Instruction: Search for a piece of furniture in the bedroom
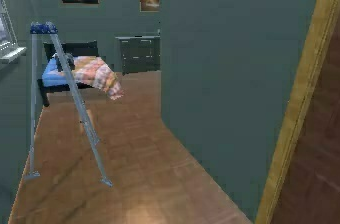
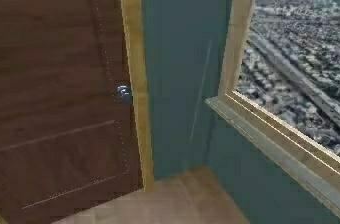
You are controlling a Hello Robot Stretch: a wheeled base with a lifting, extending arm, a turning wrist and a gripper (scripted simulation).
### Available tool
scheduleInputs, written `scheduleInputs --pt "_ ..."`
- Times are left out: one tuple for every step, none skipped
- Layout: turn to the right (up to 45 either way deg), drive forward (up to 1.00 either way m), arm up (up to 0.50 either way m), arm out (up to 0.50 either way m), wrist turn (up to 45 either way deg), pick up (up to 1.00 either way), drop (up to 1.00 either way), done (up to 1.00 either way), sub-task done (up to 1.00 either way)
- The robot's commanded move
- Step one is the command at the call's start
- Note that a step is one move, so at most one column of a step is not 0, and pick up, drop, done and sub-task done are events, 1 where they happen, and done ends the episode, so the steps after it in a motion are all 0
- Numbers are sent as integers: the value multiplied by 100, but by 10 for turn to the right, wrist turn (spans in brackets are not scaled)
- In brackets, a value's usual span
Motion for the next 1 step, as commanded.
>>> scheduleInputs --pt "0 100 0 0 0 0 0 0 0"
